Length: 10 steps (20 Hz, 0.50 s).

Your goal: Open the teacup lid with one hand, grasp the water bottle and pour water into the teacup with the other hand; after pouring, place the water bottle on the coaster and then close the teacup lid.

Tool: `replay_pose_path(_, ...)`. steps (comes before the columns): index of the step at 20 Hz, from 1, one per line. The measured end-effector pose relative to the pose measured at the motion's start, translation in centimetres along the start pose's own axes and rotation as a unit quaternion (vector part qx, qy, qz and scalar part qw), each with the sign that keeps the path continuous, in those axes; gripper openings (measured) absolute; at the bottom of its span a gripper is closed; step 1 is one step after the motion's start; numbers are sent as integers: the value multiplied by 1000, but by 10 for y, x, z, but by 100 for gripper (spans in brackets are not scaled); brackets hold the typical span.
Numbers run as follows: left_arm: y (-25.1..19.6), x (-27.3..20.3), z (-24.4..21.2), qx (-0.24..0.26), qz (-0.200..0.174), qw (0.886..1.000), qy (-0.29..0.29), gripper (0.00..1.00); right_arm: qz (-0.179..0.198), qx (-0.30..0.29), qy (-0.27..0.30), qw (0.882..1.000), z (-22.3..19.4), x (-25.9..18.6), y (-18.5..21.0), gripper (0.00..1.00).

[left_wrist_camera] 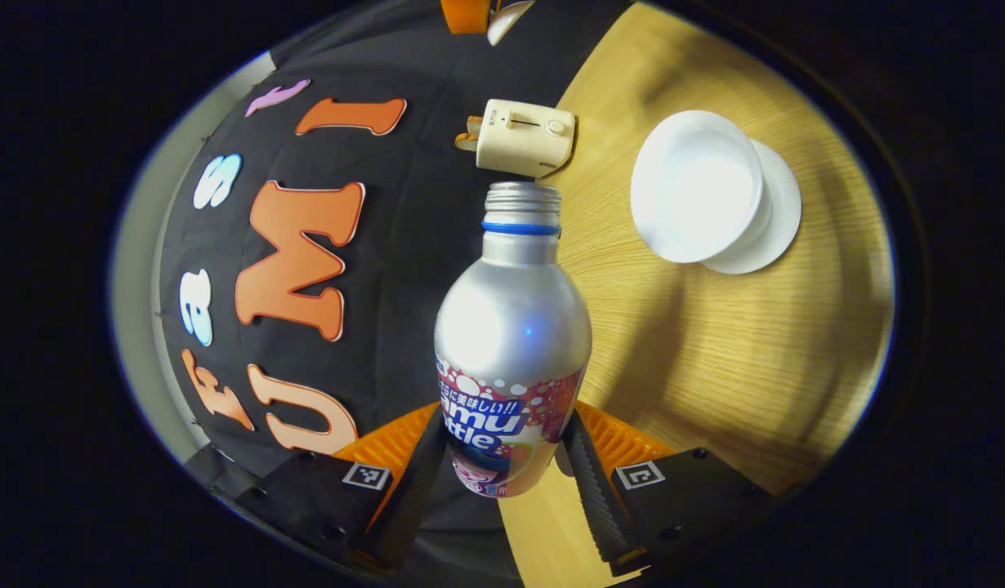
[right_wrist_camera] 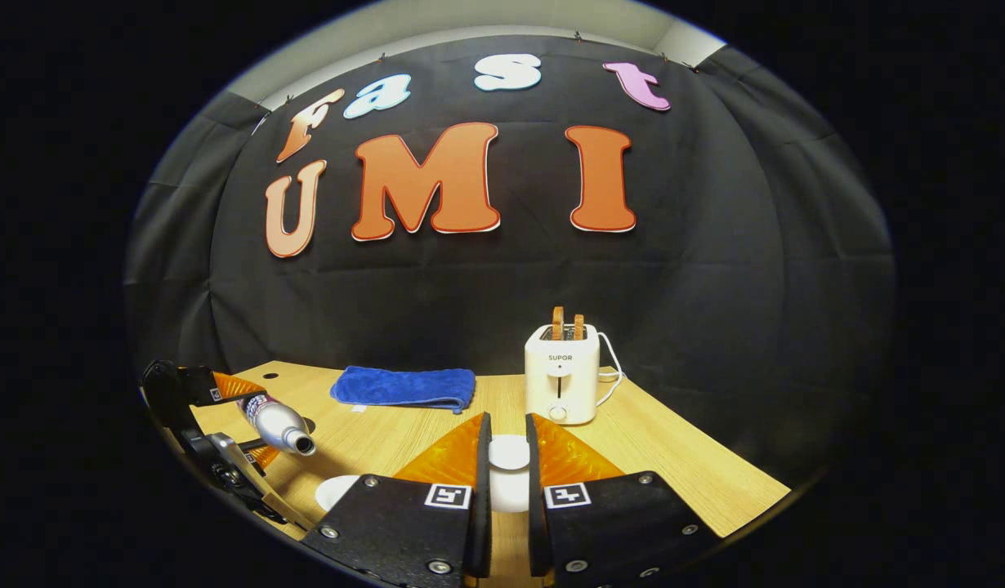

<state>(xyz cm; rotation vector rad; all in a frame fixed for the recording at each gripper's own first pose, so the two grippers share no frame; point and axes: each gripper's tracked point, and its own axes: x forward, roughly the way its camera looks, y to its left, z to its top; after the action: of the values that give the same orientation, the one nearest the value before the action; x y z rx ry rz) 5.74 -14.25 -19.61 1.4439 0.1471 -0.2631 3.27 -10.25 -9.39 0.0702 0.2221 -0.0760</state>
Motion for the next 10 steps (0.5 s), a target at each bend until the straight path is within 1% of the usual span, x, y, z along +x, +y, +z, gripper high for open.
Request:
replay_pose_path(5, 1, 5, 0, 51, 13, 999, -8, 84, -5, 8, -4, 1000, 2, -2, -6, 18)
replay_pose_path(10, 1, 7, -3, 96, 17, 995, -13, 85, -10, 9, -6, 1000, 3, -3, -10, 18)
